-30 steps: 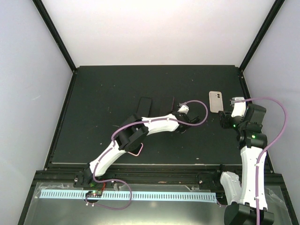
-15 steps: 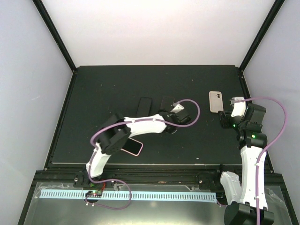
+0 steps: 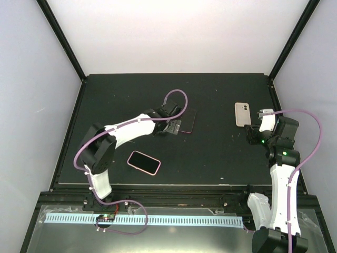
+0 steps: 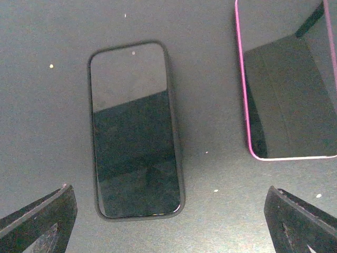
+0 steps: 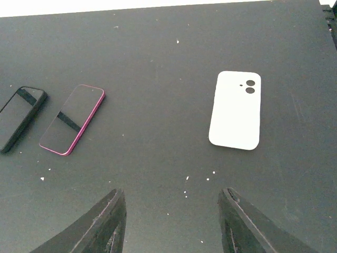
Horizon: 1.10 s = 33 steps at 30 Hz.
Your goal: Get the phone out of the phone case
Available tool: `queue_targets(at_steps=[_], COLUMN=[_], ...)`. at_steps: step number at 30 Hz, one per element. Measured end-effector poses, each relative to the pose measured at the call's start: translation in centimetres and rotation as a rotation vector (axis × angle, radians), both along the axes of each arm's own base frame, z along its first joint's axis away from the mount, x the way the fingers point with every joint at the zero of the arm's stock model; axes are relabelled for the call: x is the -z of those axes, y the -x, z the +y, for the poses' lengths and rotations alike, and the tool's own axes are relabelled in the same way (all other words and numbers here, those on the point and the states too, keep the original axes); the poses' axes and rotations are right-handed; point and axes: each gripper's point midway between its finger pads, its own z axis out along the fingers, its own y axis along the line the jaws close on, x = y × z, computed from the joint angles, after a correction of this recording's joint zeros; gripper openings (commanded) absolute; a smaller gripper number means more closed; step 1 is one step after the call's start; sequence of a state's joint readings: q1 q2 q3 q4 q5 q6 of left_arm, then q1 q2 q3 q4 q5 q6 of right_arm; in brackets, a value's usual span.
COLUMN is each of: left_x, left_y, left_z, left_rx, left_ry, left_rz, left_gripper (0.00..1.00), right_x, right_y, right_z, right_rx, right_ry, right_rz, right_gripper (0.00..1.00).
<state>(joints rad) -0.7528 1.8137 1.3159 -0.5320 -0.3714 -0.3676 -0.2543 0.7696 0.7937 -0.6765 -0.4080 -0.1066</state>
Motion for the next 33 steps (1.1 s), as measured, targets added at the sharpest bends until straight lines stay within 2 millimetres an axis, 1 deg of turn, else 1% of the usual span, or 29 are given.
queue_targets(at_steps=[4,8,10,12,14,17,21,25,28,33], left_x=[1.9,4.5,5.8,6.8,7.3,7.1,6.6,7.1,7.6,7.3], left_y=[-0.2,-0.4,-0.9,-1.4,-1.7,-2.0,-3.1,-4.3,-4.8,-6.1], left_z=[0.7,1.2,1.7,2.4,3.1,3.7,2.8,2.4,3.2,4.4], left_rx=[-0.003,0.011,0.006,-0.007,-0.016,-0.016,0.023,0.044,0.032,0.011], left_ry=[0.001,-0.010,-0.017,-0.013,-0.002,0.009,0.018,0.011,0.006,0.016], left_rz=[0.063,0.144,0.189,0.226,0.253,0.273,0.281,0.306,0.334,0.353], left_gripper=[0.99,0.99,0.99,0.99,0.99,0.99,0.99,0.99,0.99,0.99], right_x=[0.0,0.0,0.0,0.0,0.0,0.2,0.5,0.9,0.9,1.1], right_y=[0.0,0.0,0.0,0.0,0.0,-0.1,-0.2,-0.3,-0.3,-0.4], right_z=[0.1,0.1,0.2,0.2,0.2,0.2,0.2,0.1,0.1,0.1], right_rx=[-0.003,-0.006,-0.009,-0.011,-0.012,-0.013,-0.015,-0.018,-0.018,-0.020], right_ry=[-0.002,-0.004,-0.006,-0.008,-0.008,-0.008,-0.009,-0.010,-0.010,-0.009], right_rz=[-0.001,-0.001,0.000,0.000,0.002,0.007,0.021,0.033,0.036,0.041], right_gripper=[0.48,0.48,0.48,0.48,0.49,0.48,0.48,0.48,0.48,0.48])
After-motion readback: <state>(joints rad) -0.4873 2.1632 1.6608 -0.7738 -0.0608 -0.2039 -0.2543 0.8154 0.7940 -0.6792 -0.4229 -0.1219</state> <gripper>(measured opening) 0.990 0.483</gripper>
